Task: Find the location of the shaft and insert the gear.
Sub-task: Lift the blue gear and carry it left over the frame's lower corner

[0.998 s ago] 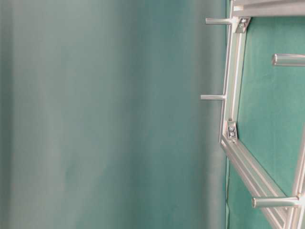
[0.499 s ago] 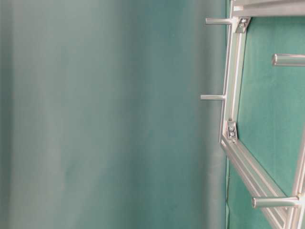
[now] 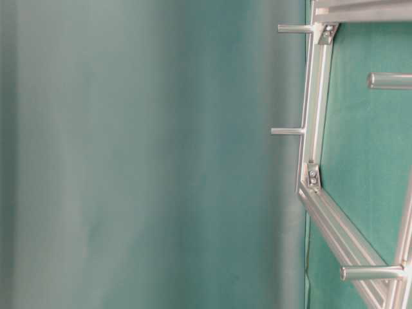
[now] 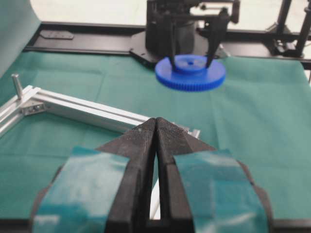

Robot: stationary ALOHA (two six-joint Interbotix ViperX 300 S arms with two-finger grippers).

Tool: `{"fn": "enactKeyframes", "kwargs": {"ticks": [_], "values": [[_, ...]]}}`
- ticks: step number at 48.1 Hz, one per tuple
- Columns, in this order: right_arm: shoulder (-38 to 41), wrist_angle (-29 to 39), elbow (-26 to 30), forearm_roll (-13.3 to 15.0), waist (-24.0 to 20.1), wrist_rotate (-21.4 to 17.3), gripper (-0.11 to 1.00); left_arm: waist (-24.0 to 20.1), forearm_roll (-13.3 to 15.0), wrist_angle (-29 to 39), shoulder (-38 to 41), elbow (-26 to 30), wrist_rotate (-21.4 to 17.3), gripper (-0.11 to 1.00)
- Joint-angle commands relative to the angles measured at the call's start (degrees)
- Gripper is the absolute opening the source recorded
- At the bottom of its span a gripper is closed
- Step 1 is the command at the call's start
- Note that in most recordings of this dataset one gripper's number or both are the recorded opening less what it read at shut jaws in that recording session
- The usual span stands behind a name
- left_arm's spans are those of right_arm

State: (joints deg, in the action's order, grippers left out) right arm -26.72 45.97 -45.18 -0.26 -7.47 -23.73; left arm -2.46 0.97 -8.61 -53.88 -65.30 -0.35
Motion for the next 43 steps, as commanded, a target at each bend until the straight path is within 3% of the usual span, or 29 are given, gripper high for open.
{"fn": "enactKeyframes", "kwargs": {"ticks": [1, 18, 31, 37, 43], "values": [[0.0, 0.2, 4.3, 0.4, 0.1, 0.1, 0.69, -0.2, 0.1, -0.7, 0.4, 0.7, 0.0, 0.02], [11.3, 0.8, 14.4, 1.9, 0.1, 0.3, 0.69, -0.2, 0.1, -0.7, 0.9, 0.7, 0.1, 0.02], [21.4, 6.6, 24.7, 4.8, 0.1, 0.7, 0.69, -0.2, 0.1, -0.7, 2.3, 0.8, 0.2, 0.02], [24.3, 8.8, 26.6, 6.9, 0.7, 0.6, 0.69, -0.2, 0.1, -0.7, 2.2, 0.8, 0.2, 0.02], [26.2, 8.8, 27.0, 6.9, 1.0, 0.7, 0.69, -0.2, 0.1, -0.7, 2.3, 0.8, 0.2, 0.02]]}}
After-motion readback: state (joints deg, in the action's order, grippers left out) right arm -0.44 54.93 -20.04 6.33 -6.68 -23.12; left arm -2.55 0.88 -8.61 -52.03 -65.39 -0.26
